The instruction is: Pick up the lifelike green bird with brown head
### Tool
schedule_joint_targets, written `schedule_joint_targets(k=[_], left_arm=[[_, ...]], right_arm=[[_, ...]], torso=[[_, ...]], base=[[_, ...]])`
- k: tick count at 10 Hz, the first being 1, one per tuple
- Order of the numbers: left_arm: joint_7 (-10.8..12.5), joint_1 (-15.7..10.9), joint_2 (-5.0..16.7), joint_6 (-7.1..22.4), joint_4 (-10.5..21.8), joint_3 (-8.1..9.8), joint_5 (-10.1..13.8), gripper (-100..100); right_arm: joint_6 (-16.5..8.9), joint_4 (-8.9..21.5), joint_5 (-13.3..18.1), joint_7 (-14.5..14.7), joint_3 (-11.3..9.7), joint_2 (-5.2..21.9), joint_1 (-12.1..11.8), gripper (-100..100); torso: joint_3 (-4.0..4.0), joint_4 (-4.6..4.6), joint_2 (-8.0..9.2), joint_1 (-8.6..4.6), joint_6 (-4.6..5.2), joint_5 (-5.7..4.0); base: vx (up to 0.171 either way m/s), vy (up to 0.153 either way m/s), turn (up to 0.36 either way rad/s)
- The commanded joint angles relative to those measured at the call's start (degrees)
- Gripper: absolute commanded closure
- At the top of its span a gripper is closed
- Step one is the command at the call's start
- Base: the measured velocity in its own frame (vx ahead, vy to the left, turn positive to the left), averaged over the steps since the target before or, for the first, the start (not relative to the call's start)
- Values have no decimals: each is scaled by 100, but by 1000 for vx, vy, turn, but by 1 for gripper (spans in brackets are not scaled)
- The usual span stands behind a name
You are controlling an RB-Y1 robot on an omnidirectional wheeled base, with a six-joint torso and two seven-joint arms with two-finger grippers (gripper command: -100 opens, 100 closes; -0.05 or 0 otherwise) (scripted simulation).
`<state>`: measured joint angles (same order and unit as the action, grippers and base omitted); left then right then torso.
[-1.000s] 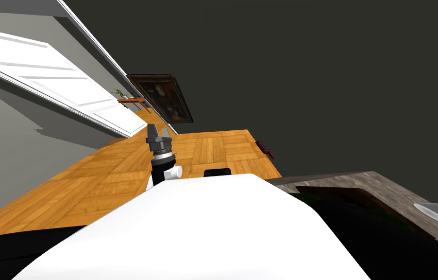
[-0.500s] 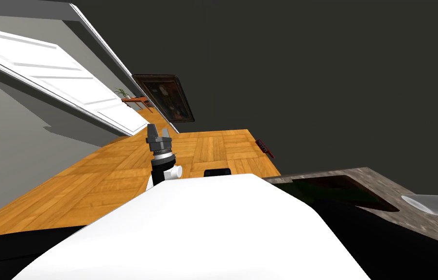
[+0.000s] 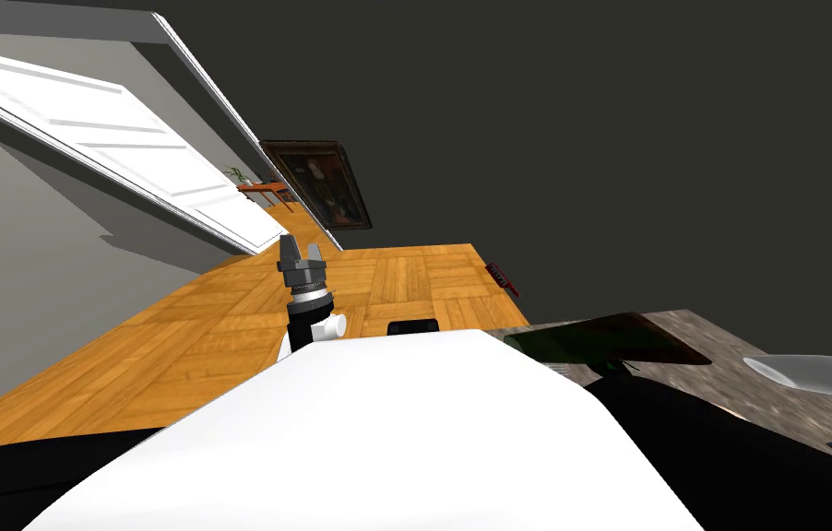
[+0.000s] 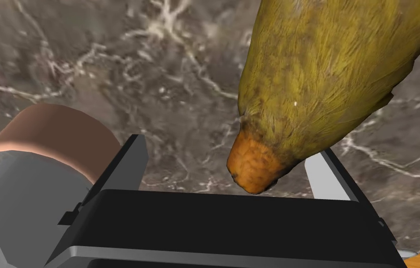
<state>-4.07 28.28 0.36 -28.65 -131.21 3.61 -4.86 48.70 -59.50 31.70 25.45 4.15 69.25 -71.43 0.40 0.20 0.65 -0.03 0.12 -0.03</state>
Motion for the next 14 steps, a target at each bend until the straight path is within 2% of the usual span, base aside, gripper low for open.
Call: schedule_joint_targets(k=[1, 2, 3, 4, 5, 6, 7, 8, 9, 10, 11, 12, 13, 14], left_arm=[[0, 0, 0, 0, 0, 0, 0, 0], [0, 1, 0, 0, 0, 0, 0, 0], [0, 0, 0, 0, 0, 0, 0, 0], [0, 0, 0, 0, 0, 0, 0, 0], [0, 1, 0, 0, 0, 0, 0, 0], [0, 0, 0, 0, 0, 0, 0, 0], [0, 0, 0, 0, 0, 0, 0, 0], [0, 1, 0, 0, 0, 0, 0, 0], [0, 0, 0, 0, 0, 0, 0, 0], [0, 0, 0, 0, 0, 0, 0, 0], [0, 1, 0, 0, 0, 0, 0, 0], [0, 0, 0, 0, 0, 0, 0, 0], [0, 0, 0, 0, 0, 0, 0, 0], [0, 1, 0, 0, 0, 0, 0, 0]], right_arm=[[56, 128, -109, -6, -179, 210, 115, -100], [-214, -87, -364, -243, -404, 418, 269, -100], [-214, -87, -500, -243, -611, 548, 269, -100], [-214, -87, -527, -243, -611, 674, 269, -100], [-483, -301, -771, -481, -861, 877, 424, -100], [-483, -301, -909, -481, -1042, 1025, 424, -100], [-483, -301, -944, -481, -1042, 1139, 424, -100], [-753, -515, -1190, -719, -1286, 1345, 578, -100], [-753, -515, -1347, -719, -1453, 1497, 578, -100], [-753, -515, -1362, -719, -1474, 1603, 578, -100], [-1022, -730, -1604, -956, -1727, 1801, 732, -100], [-1022, -730, -1780, -956, -1851, 1984, 732, -100], [-1022, -730, -1780, -956, -1906, 2067, 732, -100], [-1292, -944, -2050, -1194, -2115, 2309, 887, -100]], torso=[[0, 0, 0, 0, 0, 0], [-9, -3, -16, 2, 1, 0], [-4, -2, -5, 6, -1, 0], [1, 0, 2, 9, 2, 3], [-8, -3, -15, 4, 2, 2], [-5, -3, -7, 1, -1, 0], [-1, -1, -1, 1, 3, 1], [-8, -3, -15, 1, 3, 0], [-5, -2, -7, 12, 0, 2], [-2, -1, -4, 10, 3, 4], [-9, -3, -17, 1, 3, 1], [-6, -3, -10, 3, 1, 1], [-1, -1, -2, 5, 3, 2], [-6, -2, -12, 0, 4, 1]], base=[[-54, 31, 2], [-116, 43, 29], [-136, 46, 25], [-60, 26, -5], [-106, 23, 30], [-127, 20, 27], [-63, 20, -4], [-107, 58, 33], [-115, 48, 23], [-58, 15, -5], [-102, 26, 35], [-128, 33, 25], [-75, 18, -3], [-119, 44, 29]])
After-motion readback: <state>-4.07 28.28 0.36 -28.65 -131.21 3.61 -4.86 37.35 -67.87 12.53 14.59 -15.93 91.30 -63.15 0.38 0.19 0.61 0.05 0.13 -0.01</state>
